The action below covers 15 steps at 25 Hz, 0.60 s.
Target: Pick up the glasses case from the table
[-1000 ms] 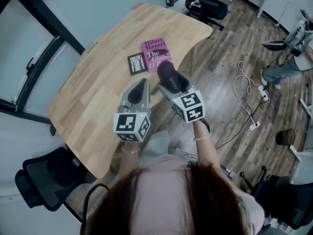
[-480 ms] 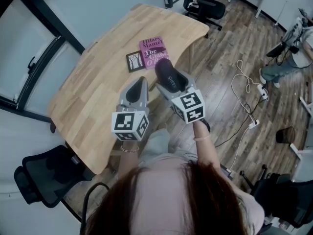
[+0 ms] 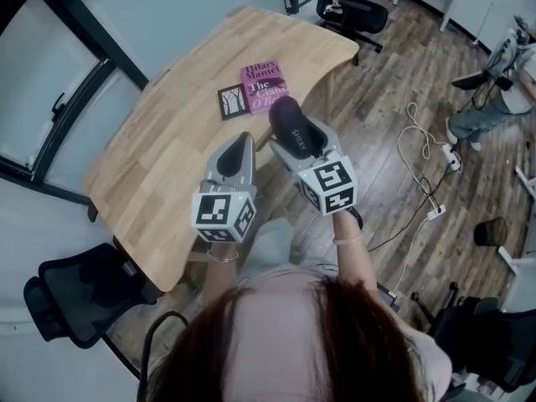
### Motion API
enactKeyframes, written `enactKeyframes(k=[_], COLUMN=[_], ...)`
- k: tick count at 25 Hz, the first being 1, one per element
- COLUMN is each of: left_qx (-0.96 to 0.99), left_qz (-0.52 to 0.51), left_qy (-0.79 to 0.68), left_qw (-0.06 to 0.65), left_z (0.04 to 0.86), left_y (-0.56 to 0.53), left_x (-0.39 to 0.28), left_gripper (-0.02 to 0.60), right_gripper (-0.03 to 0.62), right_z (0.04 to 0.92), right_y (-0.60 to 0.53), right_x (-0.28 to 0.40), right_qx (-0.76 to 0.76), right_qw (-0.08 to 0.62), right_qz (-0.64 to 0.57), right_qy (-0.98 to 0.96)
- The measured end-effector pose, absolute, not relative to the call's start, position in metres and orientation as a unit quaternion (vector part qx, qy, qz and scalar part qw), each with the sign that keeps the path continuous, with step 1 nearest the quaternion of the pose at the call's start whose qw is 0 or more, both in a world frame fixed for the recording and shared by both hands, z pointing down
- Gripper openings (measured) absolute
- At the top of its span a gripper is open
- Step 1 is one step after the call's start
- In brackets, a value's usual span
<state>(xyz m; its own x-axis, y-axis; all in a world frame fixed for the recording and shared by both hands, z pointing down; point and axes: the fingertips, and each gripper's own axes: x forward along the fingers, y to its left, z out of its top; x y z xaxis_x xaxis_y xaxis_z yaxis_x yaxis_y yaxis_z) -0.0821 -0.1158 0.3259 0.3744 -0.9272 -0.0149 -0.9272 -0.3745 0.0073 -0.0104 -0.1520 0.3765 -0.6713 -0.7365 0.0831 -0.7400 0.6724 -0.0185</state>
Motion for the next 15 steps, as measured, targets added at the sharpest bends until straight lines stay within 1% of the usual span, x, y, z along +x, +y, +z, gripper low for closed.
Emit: enactKeyframes(k=[15], left_qx=[-0.826], left_qz=[0.011], left_qy=[0.564], left_qw=[0.006], left_z=[0.326], left_y=[-0.086], left_x=[-0.077], left_gripper=[0.009], right_gripper=[0.351], right_z=[0.361], right_y=[-0.117], right_x=[-0.001], right_qx=[0.399], right_qw=[0.014], right_qz=[0.007], right_qy=[-0.917])
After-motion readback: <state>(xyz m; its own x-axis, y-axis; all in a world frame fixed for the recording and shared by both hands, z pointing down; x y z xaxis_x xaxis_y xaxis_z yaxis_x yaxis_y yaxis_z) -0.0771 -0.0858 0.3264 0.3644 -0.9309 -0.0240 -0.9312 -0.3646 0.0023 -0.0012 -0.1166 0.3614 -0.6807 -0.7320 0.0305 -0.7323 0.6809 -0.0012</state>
